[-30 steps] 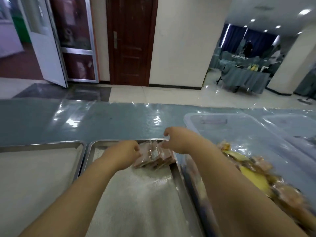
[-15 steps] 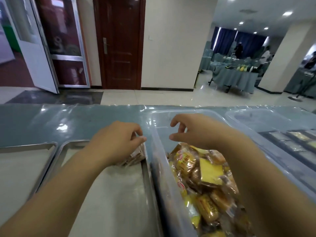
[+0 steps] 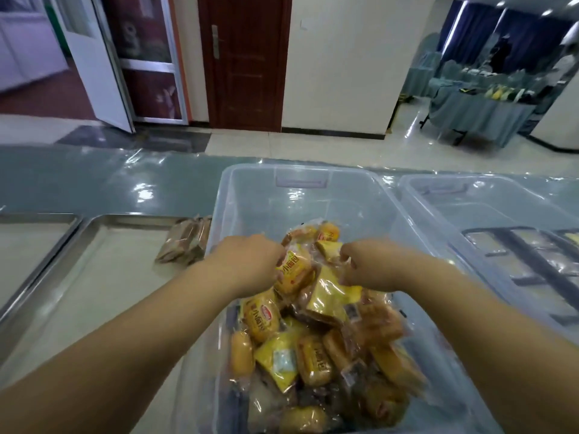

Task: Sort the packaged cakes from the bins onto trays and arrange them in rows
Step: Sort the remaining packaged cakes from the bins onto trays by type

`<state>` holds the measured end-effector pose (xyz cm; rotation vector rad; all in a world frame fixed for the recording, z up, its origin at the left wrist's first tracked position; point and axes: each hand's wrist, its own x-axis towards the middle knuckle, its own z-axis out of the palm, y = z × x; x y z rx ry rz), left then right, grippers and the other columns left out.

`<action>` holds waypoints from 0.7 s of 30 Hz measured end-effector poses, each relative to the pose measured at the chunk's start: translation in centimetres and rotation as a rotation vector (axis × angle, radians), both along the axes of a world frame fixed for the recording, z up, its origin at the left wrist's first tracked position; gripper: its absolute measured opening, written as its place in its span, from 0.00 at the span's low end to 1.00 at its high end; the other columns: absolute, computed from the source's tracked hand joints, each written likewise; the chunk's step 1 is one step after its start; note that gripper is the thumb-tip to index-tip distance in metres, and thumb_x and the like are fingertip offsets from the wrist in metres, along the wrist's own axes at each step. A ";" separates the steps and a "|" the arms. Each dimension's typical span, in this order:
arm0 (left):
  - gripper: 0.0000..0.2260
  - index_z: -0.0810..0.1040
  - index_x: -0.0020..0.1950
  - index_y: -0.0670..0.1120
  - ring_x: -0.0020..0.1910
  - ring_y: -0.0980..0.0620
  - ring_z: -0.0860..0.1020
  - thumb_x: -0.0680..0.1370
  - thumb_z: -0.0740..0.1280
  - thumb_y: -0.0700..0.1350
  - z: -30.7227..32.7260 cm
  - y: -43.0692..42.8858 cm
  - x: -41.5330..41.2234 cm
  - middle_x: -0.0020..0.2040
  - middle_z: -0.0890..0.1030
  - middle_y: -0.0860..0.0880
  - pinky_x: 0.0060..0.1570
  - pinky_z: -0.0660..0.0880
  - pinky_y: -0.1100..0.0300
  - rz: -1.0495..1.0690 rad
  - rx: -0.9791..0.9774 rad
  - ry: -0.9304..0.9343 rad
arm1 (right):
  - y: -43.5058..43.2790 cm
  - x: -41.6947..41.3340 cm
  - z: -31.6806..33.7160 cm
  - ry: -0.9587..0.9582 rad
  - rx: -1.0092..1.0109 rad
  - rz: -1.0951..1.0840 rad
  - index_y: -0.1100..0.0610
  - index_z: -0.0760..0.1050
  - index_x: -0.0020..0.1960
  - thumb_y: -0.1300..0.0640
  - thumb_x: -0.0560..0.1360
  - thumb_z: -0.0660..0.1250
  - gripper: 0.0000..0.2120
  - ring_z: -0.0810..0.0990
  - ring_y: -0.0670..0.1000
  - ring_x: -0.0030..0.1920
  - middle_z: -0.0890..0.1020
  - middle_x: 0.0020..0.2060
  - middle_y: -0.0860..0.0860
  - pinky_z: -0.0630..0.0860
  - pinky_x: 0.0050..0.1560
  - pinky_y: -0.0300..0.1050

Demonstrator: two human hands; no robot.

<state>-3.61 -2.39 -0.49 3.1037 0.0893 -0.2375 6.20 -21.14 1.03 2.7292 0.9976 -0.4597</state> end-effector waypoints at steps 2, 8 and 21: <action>0.08 0.75 0.54 0.51 0.48 0.45 0.78 0.77 0.62 0.51 -0.5 -0.2 0.3 0.50 0.78 0.49 0.47 0.77 0.50 -0.022 0.073 0.069 | 0.6 0.3 -1.6 -0.038 -0.012 0.073 0.54 0.71 0.62 0.44 0.73 0.67 0.22 0.76 0.55 0.54 0.77 0.56 0.53 0.75 0.52 0.49; 0.09 0.76 0.56 0.49 0.49 0.47 0.77 0.77 0.64 0.49 -1.1 -0.9 0.5 0.53 0.77 0.48 0.41 0.73 0.55 -0.140 0.202 0.184 | 2.1 0.4 -4.4 0.013 -0.045 0.119 0.55 0.64 0.71 0.43 0.72 0.66 0.31 0.67 0.58 0.65 0.71 0.65 0.56 0.69 0.61 0.54; 0.09 0.75 0.48 0.53 0.42 0.54 0.75 0.75 0.66 0.58 -1.4 0.1 1.3 0.41 0.75 0.54 0.38 0.72 0.59 -0.143 -0.056 0.153 | 2.2 -0.1 -3.5 -0.009 0.035 0.036 0.53 0.71 0.52 0.45 0.64 0.74 0.22 0.72 0.52 0.46 0.75 0.45 0.49 0.73 0.47 0.48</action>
